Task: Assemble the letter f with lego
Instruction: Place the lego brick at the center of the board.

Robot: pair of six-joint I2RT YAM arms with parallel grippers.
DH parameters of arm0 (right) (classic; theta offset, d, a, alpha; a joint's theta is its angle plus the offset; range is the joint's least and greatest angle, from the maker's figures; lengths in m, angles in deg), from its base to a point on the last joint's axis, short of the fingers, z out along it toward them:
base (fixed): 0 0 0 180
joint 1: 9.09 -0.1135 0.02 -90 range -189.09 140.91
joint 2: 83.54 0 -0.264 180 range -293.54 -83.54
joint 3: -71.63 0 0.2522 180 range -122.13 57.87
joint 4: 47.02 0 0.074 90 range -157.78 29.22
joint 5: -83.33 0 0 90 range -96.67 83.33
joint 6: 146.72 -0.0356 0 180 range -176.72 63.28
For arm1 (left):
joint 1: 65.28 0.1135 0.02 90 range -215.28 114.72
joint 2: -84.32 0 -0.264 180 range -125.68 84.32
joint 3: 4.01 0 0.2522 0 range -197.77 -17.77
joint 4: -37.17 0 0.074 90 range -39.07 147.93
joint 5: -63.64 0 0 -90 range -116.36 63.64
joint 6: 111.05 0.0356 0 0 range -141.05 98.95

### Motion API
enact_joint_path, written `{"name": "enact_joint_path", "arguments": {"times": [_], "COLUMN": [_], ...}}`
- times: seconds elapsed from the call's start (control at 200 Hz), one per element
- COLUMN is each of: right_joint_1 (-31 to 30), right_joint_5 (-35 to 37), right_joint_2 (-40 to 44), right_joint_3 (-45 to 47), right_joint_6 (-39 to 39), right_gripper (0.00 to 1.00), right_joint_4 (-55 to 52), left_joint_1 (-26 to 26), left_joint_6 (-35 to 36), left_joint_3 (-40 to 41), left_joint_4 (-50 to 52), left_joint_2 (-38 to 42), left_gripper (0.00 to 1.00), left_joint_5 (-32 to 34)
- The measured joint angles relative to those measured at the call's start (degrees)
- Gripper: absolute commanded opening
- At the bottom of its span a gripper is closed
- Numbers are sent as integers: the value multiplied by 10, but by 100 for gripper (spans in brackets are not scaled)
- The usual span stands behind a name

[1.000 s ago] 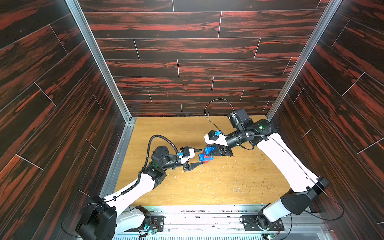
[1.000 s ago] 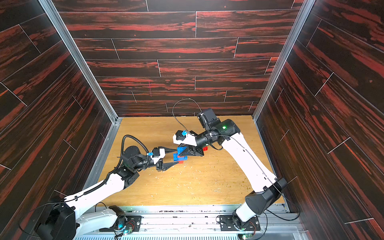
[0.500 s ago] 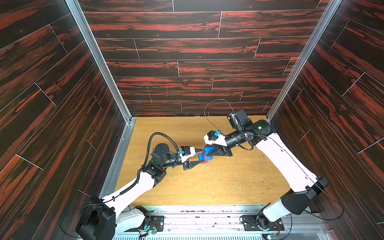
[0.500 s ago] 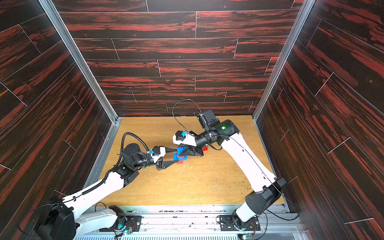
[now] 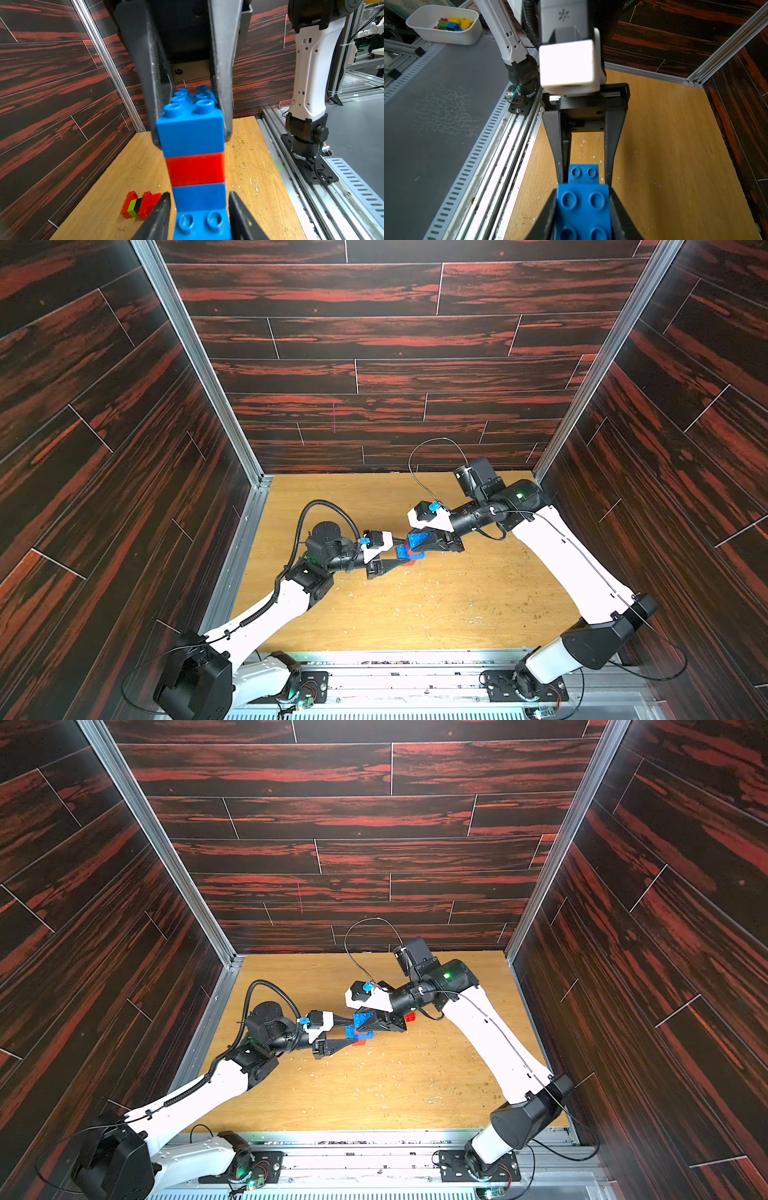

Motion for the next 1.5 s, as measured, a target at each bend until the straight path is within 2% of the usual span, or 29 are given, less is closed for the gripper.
{"name": "enact_joint_path", "arguments": {"times": [0.531, 0.842, 1.233, 1.498], "right_joint_1": [0, 0, 2, 3], "right_joint_5": [-3, -4, -13, -24], "right_joint_2": [0, 1, 48, 54], "right_joint_3": [0, 3, 97, 108], "right_joint_6": [2, 2, -1, -7], "right_gripper": [34, 34, 35, 37], "right_joint_4": [3, 7, 99, 126], "left_joint_1": [2, 3, 4, 7], "left_joint_6": [13, 16, 4, -13], "left_joint_3": [-11, -12, -11, -11], "left_joint_4": [34, 36, 49, 44], "left_joint_2": [0, 0, 0, 6], "left_gripper": [33, 32, 29, 28], "left_joint_5": [-9, -9, -8, -7]}}
